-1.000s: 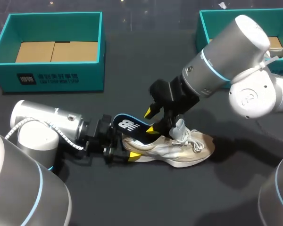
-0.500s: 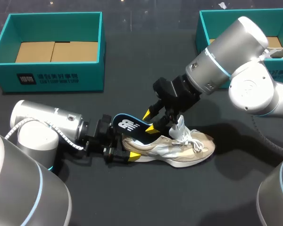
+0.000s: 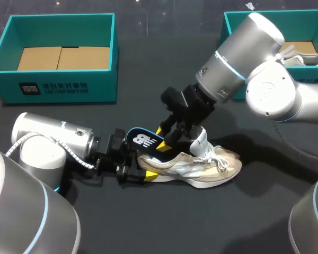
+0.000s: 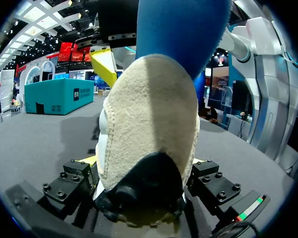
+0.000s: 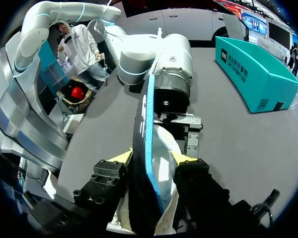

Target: Take the shoe out of the shoebox, open the shoe tongue, remove and reinsert the insole, then place the shoe into the shoebox

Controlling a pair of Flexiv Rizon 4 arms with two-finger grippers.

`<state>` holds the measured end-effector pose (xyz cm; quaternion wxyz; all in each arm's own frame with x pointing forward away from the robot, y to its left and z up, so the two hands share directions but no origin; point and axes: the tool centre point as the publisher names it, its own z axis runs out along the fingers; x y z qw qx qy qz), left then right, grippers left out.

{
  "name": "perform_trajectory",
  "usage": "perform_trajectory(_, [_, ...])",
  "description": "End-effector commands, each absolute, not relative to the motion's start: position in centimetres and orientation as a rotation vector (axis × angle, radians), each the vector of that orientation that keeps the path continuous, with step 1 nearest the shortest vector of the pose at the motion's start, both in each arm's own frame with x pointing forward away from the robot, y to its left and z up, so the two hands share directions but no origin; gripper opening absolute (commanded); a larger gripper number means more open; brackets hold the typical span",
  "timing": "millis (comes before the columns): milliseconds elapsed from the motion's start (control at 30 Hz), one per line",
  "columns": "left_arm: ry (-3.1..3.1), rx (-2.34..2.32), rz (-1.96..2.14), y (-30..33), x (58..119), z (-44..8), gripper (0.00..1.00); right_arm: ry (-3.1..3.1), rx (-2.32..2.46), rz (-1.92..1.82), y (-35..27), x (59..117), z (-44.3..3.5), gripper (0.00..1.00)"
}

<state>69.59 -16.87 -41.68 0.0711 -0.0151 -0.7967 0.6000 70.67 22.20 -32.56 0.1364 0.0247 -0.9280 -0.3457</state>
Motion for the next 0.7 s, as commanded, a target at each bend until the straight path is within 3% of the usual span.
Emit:
perform_trajectory(33, [-2.398, -0.045, 1.803, -16.6, 69.5, -42.1, 0.00, -2.682, 0.073, -0.999, 22.7, 70.5, -33.0, 0.40])
perform_trajectory(233, [-2.398, -0.045, 1.803, -16.6, 69.5, -42.1, 0.00, -2.670, 0.086, -0.999, 23.3, 70.2, -33.1, 0.20])
perform_trajectory(300, [-2.398, -0.045, 1.803, -16.6, 69.5, -42.1, 0.00, -2.667, 0.087, -0.995, 23.4, 70.1, -33.1, 0.00])
perform_trajectory(700, [-2.398, -0.045, 1.803, -16.6, 69.5, -42.1, 0.00, -2.728, 0.192, -1.016, 25.0, 69.5, -30.1, 0.00])
